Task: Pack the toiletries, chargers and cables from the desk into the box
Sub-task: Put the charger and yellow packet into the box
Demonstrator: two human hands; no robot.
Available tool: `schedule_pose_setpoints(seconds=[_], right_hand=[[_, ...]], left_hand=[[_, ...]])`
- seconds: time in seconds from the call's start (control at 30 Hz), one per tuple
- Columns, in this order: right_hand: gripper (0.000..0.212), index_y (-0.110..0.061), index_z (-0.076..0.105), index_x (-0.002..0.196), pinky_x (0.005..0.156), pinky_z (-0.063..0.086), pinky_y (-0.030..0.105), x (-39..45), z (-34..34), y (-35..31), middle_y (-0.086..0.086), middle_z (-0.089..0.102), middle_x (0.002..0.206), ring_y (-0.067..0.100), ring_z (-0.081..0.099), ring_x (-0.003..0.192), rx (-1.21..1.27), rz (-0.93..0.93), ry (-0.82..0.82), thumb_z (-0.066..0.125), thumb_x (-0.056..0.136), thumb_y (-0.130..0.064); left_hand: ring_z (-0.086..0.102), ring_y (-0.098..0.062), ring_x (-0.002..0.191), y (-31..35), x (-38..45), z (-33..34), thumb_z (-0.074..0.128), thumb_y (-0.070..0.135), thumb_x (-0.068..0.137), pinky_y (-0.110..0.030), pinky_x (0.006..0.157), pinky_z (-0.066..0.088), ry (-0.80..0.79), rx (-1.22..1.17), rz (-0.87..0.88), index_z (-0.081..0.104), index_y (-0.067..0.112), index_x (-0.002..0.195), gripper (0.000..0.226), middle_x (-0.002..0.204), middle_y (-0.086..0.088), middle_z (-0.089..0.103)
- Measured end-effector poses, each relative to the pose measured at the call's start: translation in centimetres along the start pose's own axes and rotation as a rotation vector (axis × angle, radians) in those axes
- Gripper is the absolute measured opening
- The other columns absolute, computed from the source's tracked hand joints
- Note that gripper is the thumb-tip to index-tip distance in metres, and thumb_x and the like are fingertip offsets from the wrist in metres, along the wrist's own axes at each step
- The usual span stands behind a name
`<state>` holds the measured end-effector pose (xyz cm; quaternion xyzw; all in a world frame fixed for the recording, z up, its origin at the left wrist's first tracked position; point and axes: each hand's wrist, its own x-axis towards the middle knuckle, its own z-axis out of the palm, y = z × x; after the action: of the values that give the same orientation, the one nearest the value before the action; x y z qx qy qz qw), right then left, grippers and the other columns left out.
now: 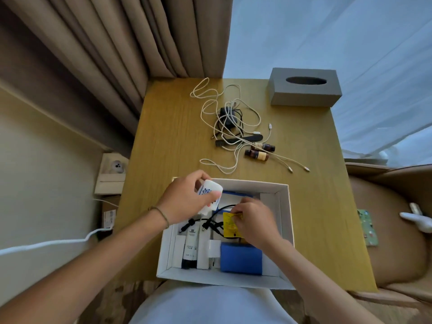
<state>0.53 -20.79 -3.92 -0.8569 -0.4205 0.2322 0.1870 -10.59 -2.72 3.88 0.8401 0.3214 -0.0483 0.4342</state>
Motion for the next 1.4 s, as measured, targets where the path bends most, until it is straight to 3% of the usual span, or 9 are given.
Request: schedule_pose_setpoints(seconds=[0.23, 0.37, 0.57, 0.8, 0.9, 1.0, 1.17, 1.3, 1.4], right_hand=[[0.043, -0.026, 0.064, 0.132, 0.092, 0.054, 0.030, 0.1, -0.4, -0.3, -0.006, 0.065, 0.126, 0.014, 0.061, 0.113, 0.040, -0.029, 0.068, 0.067, 0.091, -0.017], [0.035, -0.029, 0.066, 0.126, 0.087, 0.056, 0.028, -0.3, -1.3, -1.0, -0.015, 0.067, 0.106, 0.004, 0.061, 0.094, 0.232, 0.010, 0.111, 0.064, 0.093, -0.016], [0.023, -0.023, 0.074, 0.111, 0.078, 0.048, 0.014, -0.7, -1.4, -2.1, -0.012, 0.072, 0.108, 0.002, 0.062, 0.089, 0.288, -0.018, 0.133, 0.061, 0.095, -0.012], [0.023, -0.024, 0.075, 0.109, 0.073, 0.058, 0.026, 0.0, -4.5, -2.1, -0.011, 0.073, 0.090, 0.004, 0.066, 0.079, 0.415, -0.027, 0.161, 0.062, 0.096, -0.011], [0.021, -0.026, 0.075, 0.103, 0.068, 0.059, 0.030, 2.1, -7.7, -0.9, -0.013, 0.072, 0.083, 0.008, 0.067, 0.073, 0.476, 0.000, 0.232, 0.063, 0.094, -0.012], [0.017, -0.024, 0.077, 0.098, 0.068, 0.060, 0.040, 5.8, -10.3, 1.7, -0.008, 0.075, 0.082, 0.018, 0.070, 0.071, 0.408, 0.062, 0.277, 0.063, 0.093, -0.016], [0.021, -0.026, 0.076, 0.100, 0.059, 0.052, 0.026, 12.1, -10.6, 5.6, -0.005, 0.075, 0.095, 0.010, 0.065, 0.075, 0.039, 0.137, 0.117, 0.058, 0.094, -0.018], [0.017, -0.020, 0.071, 0.103, 0.068, 0.061, 0.036, 15.6, -9.2, 6.4, 0.001, 0.070, 0.087, 0.018, 0.065, 0.075, -0.224, 0.113, -0.015, 0.059, 0.092, -0.014], [0.008, -0.018, 0.065, 0.094, 0.063, 0.056, 0.033, 17.3, -8.5, 6.6, 0.001, 0.064, 0.079, 0.018, 0.060, 0.069, -0.357, 0.080, -0.064, 0.061, 0.091, -0.012]], left_hand=[[0.064, -0.005, 0.073, -2.9, -2.9, 2.2, 0.074, 0.050, 0.079, -0.025, 0.059, 0.055, -0.226, 0.361, -0.076, 0.058, 0.031, 0.094, 0.029, 0.084, 0.012, 0.066], [0.063, -0.016, 0.086, -3.7, -3.4, 4.1, 0.078, 0.045, 0.078, -0.035, 0.076, 0.058, -0.322, 0.529, -0.118, 0.062, 0.025, 0.106, 0.038, 0.098, 0.003, 0.066], [0.056, -0.019, 0.084, -4.0, -3.2, 5.6, 0.078, 0.046, 0.077, -0.031, 0.066, 0.046, -0.384, 0.667, -0.185, 0.062, 0.019, 0.106, 0.042, 0.098, -0.001, 0.063], [0.059, -0.018, 0.081, -3.2, -2.9, 5.3, 0.068, 0.050, 0.086, -0.030, 0.069, 0.049, -0.366, 0.815, -0.131, 0.067, 0.018, 0.099, 0.035, 0.091, 0.001, 0.061], [0.064, -0.017, 0.085, -2.2, -2.9, 4.6, 0.057, 0.051, 0.093, -0.034, 0.076, 0.055, -0.265, 0.757, -0.063, 0.066, 0.022, 0.105, 0.033, 0.095, 0.002, 0.066], [0.060, -0.003, 0.070, -0.3, -2.3, 3.4, 0.056, 0.047, 0.095, -0.024, 0.064, 0.053, -0.102, 0.567, 0.003, 0.063, 0.034, 0.090, 0.015, 0.078, 0.011, 0.066], [0.051, -0.003, 0.048, 2.3, 1.3, 1.1, 0.059, 0.038, 0.093, -0.018, 0.047, 0.039, 0.076, 0.270, 0.023, 0.060, 0.034, 0.074, 0.019, 0.057, 0.006, 0.061], [0.058, -0.005, 0.057, 3.7, 4.7, 0.4, 0.061, 0.030, 0.092, -0.024, 0.051, 0.047, 0.130, 0.186, 0.023, 0.064, 0.029, 0.074, 0.019, 0.062, 0.007, 0.063], [0.052, -0.003, 0.051, 4.2, 6.7, 0.4, 0.062, 0.029, 0.093, -0.021, 0.048, 0.040, 0.141, 0.210, 0.031, 0.062, 0.030, 0.072, 0.021, 0.057, 0.008, 0.059]])
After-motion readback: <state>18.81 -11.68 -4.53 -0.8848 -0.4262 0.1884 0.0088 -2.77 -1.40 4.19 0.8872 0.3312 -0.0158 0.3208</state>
